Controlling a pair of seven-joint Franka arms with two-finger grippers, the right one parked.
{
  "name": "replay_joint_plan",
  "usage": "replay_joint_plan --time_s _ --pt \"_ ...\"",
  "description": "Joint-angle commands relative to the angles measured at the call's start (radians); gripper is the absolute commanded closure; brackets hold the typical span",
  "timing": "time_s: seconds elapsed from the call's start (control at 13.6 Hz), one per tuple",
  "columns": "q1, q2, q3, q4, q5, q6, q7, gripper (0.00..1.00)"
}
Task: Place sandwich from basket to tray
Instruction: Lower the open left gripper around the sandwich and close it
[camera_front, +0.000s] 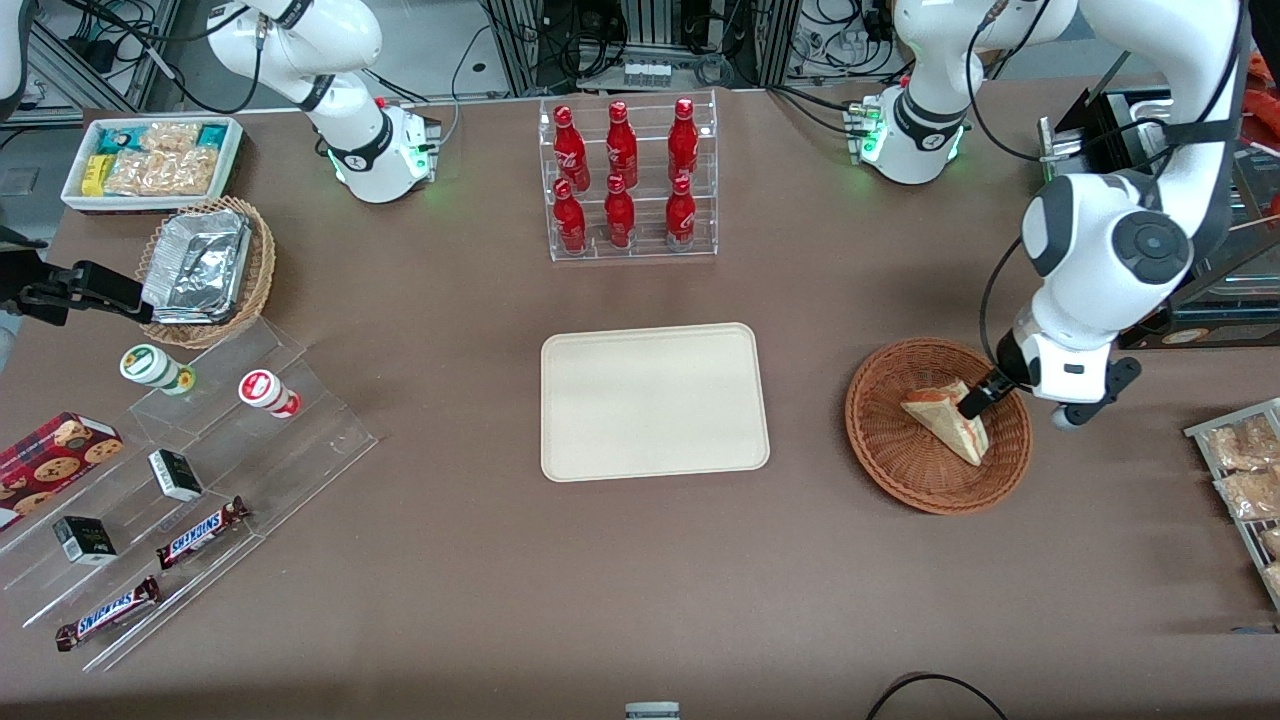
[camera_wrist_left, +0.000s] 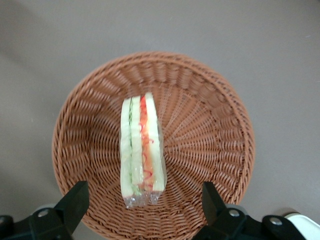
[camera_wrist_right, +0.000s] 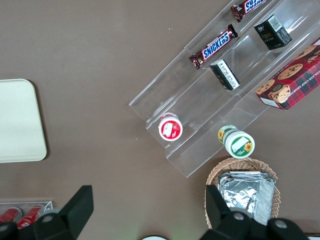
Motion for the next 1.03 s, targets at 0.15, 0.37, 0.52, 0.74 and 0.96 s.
replay_joint_plan --time_s 0.15,0.37,0.52,0.74,0.96 --pt "-0.029 0.026 0.005 -0.047 0.004 0.057 -0.080 0.00" --pt "-0.027 0.046 0.005 -0.080 0.004 0.115 -0.080 0.00" --pt "-0.025 0.058 0.007 -0.102 0.004 0.167 -0.080 0.00" --pt "-0.021 0.089 0.008 -0.122 0.004 0.224 -0.085 0.00" --pt "-0.019 0.132 0.011 -0.120 0.002 0.276 -0.087 0.02"
